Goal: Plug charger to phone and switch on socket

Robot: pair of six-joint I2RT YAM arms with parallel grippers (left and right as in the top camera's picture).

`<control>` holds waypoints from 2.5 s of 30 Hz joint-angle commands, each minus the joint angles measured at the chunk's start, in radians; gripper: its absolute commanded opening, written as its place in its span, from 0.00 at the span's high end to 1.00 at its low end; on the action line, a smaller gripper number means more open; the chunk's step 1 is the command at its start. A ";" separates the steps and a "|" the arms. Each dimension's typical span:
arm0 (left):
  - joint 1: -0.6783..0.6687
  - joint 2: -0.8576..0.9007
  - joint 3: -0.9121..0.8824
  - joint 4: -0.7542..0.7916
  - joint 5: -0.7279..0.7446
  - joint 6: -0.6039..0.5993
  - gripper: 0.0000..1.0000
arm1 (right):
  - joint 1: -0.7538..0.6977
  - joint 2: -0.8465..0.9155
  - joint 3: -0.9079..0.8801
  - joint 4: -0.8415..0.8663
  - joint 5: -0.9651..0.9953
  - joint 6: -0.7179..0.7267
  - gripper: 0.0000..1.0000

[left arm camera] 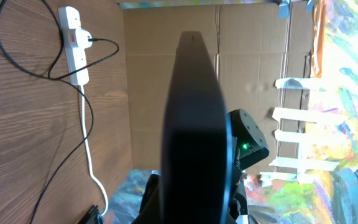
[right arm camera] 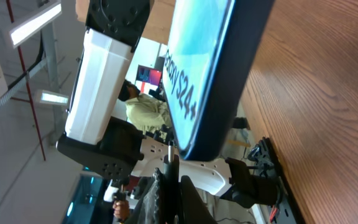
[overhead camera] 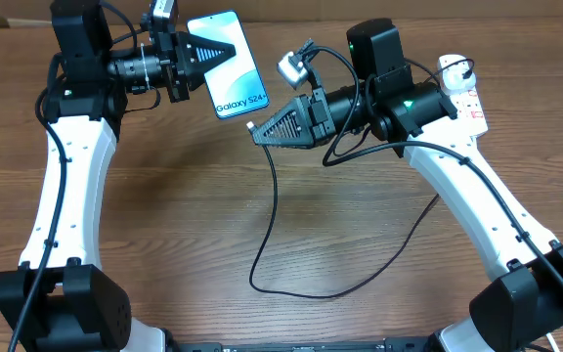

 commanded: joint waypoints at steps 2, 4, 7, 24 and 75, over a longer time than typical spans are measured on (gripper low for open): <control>-0.010 -0.005 0.010 0.013 0.037 0.005 0.96 | 0.000 -0.007 -0.001 0.033 0.032 0.074 0.96; -0.009 -0.005 0.010 0.013 0.037 0.005 0.96 | 0.000 -0.007 -0.001 0.055 0.040 0.095 0.96; -0.009 -0.005 0.010 0.013 0.036 0.005 0.96 | 0.000 -0.007 -0.001 0.103 0.040 0.141 0.96; -0.006 -0.005 0.010 0.013 0.028 -0.018 0.96 | 0.006 -0.007 -0.001 0.127 0.085 0.171 0.96; -0.006 -0.005 0.010 0.013 -0.016 -0.062 0.96 | 0.008 -0.007 -0.001 0.220 0.103 0.328 0.96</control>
